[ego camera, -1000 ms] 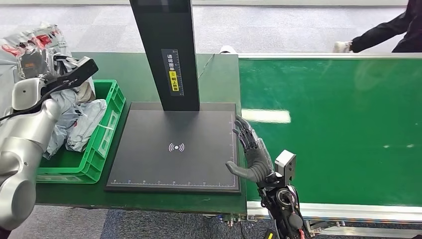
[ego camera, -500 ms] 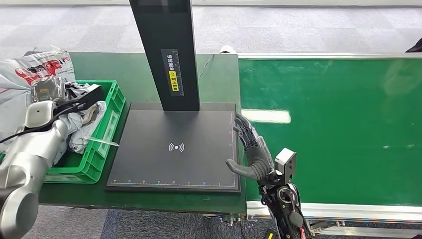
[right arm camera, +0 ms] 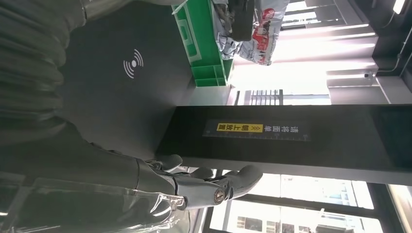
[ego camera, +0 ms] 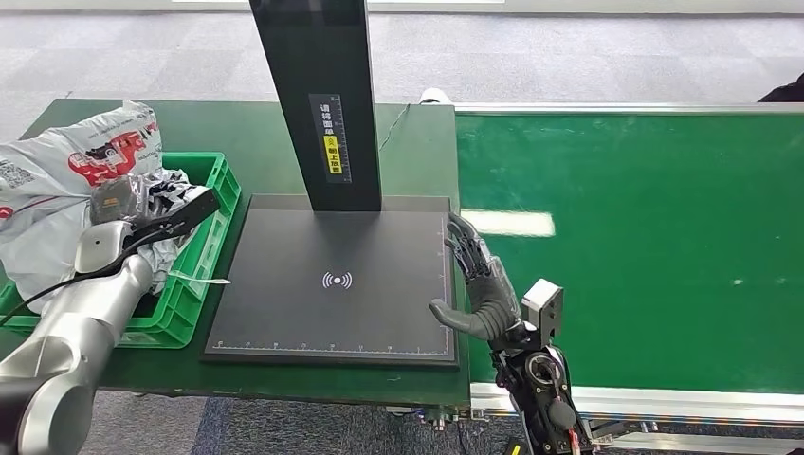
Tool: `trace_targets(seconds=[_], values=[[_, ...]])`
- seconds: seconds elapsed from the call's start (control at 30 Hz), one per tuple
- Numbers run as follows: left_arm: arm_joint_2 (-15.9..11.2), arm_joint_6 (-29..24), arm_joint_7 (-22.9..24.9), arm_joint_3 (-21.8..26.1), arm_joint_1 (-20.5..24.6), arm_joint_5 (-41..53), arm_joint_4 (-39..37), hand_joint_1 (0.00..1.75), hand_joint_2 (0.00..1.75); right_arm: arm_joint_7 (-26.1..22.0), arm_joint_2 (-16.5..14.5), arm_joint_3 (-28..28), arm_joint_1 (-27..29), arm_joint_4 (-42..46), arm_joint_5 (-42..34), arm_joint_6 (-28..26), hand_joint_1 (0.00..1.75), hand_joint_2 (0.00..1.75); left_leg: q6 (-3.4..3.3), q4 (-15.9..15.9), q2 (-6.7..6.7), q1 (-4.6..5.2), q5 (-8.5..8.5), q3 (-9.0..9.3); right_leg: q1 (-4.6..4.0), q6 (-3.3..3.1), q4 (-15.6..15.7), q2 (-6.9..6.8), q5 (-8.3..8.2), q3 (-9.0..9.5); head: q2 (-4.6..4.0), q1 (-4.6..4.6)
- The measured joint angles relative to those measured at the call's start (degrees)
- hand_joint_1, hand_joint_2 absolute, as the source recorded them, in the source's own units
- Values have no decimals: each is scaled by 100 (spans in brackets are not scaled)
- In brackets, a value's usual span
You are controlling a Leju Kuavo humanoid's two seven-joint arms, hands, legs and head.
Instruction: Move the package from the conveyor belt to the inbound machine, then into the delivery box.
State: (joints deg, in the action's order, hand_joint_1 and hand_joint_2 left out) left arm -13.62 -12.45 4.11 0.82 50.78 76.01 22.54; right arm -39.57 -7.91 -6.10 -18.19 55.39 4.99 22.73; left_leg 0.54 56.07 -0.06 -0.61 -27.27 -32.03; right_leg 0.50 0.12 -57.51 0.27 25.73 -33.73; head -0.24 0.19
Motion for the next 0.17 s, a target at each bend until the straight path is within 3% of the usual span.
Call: trace_targets(seconds=[0.17], values=[[118, -949, -1077, 483, -125, -950, 118, 0, 175, 14, 0, 0, 118, 9, -12, -91, 0, 175, 0, 1, -3, 0, 1, -3, 0, 0, 0, -3, 0, -1, 0, 2]])
